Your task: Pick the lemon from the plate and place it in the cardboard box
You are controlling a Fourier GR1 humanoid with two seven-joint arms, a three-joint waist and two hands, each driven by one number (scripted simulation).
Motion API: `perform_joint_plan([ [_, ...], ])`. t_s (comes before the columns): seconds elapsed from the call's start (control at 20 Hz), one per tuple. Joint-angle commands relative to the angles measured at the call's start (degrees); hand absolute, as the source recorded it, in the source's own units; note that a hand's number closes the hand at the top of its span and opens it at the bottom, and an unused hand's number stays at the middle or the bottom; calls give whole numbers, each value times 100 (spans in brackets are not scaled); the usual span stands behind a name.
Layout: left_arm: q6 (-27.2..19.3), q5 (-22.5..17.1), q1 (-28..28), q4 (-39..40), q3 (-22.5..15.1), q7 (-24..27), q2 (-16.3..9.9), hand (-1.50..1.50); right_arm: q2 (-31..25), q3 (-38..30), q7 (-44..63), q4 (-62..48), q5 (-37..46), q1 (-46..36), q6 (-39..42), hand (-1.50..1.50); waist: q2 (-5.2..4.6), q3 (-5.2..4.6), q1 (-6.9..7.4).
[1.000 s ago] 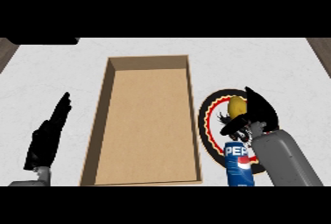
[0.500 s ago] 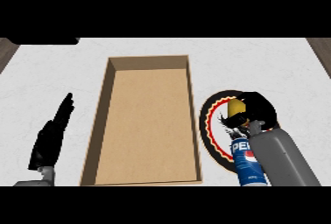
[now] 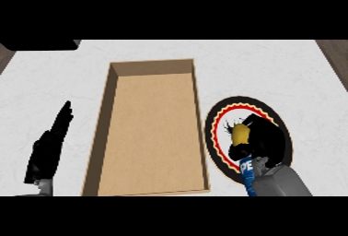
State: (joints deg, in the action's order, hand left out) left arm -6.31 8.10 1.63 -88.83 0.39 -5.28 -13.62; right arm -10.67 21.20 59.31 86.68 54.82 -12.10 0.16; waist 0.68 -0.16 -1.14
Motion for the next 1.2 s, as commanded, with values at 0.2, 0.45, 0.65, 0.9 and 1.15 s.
perform_joint_plan([
  [0.2,-41,-32,76,-104,118,-132,-23,0,387,1870,1548,2076,2129,2194,-74,150,45,-2,-177],
  [0.45,112,-86,164,-64,134,6,-91,0,298,2540,1884,3369,3486,3062,510,150,17,-4,-128],
  [0.65,212,-123,125,-323,147,-191,-153,0,768,3155,1592,4261,4270,3040,807,150,-26,8,35],
  [0.9,165,-87,-4,-66,65,-26,-18,0,1027,3665,881,4339,4590,2421,-45,150,-7,4,42],
  [1.15,79,-5,-300,-51,50,-171,6,0,1015,3690,510,4519,4488,1974,-45,150,-53,6,105],
])
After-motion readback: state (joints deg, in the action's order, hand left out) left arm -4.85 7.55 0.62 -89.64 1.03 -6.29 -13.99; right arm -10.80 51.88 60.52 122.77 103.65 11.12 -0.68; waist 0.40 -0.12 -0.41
